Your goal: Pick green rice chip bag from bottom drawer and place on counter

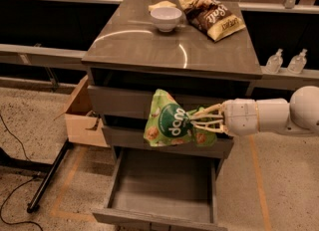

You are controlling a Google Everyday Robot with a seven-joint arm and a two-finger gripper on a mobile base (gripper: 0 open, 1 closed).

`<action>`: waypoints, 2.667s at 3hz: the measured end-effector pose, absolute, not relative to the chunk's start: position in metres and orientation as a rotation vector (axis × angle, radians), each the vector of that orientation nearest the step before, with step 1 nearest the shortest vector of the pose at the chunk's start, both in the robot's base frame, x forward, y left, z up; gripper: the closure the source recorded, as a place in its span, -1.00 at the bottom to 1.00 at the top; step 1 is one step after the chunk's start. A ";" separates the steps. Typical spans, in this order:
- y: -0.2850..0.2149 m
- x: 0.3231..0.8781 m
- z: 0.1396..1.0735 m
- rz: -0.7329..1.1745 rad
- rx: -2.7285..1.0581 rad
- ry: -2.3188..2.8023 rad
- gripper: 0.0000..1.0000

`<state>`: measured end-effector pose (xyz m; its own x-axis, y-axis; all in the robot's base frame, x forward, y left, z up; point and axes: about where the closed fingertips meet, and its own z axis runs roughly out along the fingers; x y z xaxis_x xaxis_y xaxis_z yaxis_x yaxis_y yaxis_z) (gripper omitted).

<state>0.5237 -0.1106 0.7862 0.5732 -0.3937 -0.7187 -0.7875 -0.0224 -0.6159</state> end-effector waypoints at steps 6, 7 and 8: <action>-0.121 0.672 0.983 0.062 -1.700 0.919 1.00; -0.124 0.716 0.976 -0.027 -1.706 0.944 1.00; -0.124 0.752 0.959 -0.081 -1.702 0.977 1.00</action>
Offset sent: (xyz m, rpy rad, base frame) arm 0.0381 -0.0218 0.1486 -0.0118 -0.1397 -0.0239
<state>0.7519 -0.1239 0.9587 0.6556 -0.6341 -0.4099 -0.5579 -0.0410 -0.8289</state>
